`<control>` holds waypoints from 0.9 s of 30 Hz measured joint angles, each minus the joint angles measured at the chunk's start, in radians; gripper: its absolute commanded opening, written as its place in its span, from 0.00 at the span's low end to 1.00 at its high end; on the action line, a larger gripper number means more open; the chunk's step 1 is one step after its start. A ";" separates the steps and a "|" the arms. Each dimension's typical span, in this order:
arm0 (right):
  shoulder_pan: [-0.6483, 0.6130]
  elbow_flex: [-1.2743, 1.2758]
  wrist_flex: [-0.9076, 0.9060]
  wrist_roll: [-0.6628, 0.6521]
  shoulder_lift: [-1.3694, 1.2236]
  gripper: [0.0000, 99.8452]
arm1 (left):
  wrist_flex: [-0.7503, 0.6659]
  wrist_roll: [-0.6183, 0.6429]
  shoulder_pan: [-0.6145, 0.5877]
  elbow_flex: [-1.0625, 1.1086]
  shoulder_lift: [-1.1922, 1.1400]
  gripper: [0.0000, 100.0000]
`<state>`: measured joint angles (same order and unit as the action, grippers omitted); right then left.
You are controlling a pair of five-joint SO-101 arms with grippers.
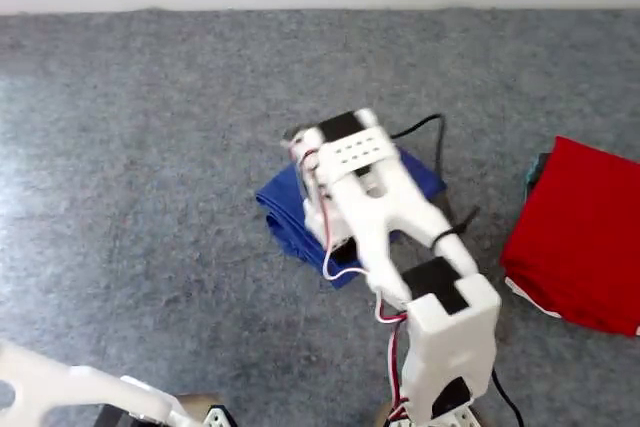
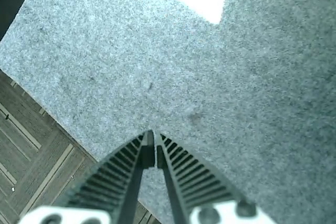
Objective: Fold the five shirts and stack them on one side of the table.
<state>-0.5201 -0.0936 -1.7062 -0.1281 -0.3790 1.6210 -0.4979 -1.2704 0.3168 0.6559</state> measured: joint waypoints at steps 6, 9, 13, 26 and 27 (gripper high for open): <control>-0.124 0.005 -0.046 0.011 -0.012 0.01 | 0.000 0.000 0.000 0.000 0.000 0.02; -0.127 0.005 -0.048 0.011 0.032 0.01 | 0.000 0.000 0.000 0.000 0.000 0.02; -0.084 0.005 -0.048 0.011 0.149 0.01 | 0.000 0.000 0.000 0.000 0.000 0.02; 0.061 0.005 0.035 0.014 -0.035 0.01 | 0.000 0.000 0.000 0.000 0.000 0.02; 0.038 0.005 0.021 0.014 -0.061 0.01 | 0.000 0.000 0.000 0.000 0.000 0.02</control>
<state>-0.4818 -0.0890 -1.6847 -0.1143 -0.4404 1.6210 -0.4979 -1.2704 0.3168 0.6559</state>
